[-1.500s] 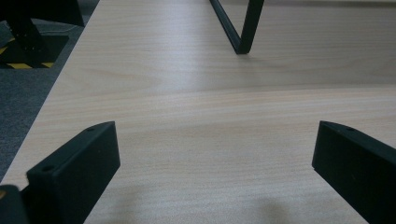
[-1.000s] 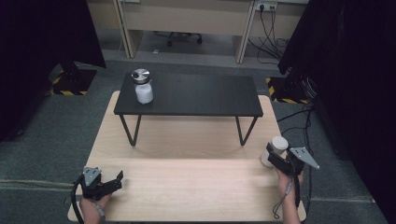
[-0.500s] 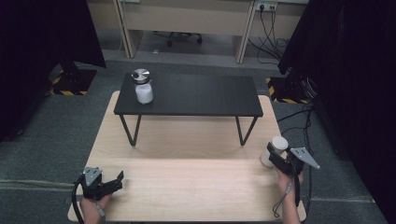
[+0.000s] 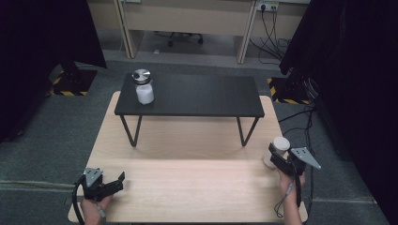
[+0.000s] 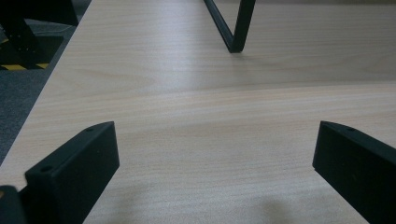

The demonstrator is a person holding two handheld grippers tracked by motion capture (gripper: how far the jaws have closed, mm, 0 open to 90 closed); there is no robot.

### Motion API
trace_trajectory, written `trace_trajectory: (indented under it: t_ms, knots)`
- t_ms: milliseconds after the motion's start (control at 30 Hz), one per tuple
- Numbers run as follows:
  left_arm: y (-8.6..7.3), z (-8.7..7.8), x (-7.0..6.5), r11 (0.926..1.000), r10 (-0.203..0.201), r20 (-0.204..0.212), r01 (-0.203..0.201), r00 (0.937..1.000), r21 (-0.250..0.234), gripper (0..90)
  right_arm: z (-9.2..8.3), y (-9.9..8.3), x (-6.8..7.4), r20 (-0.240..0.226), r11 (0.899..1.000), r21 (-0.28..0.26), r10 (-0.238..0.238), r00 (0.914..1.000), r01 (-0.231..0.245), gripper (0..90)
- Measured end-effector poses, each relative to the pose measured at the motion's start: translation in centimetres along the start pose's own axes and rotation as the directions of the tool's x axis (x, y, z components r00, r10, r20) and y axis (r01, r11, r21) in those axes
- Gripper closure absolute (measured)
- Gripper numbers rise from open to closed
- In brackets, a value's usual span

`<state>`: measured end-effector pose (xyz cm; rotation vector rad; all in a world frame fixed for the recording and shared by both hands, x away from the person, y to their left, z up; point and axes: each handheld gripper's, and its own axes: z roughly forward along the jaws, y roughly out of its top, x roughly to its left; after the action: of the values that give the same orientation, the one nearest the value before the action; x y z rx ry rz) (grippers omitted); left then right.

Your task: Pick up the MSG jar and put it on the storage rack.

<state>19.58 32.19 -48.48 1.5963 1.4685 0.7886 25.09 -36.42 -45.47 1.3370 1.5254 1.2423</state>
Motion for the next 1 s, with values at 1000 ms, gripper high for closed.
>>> trace_trajectory:
  t_ms: [1000]
  knots:
    - [0.0, 0.0, 0.6, 0.9998, -0.021, 0.029, 0.021, 0.9993, 0.002, 0.0, -3.4, 6.4, 4.5, -0.097, 0.998, -0.053, -0.048, 0.9941, 0.043, 33.2]
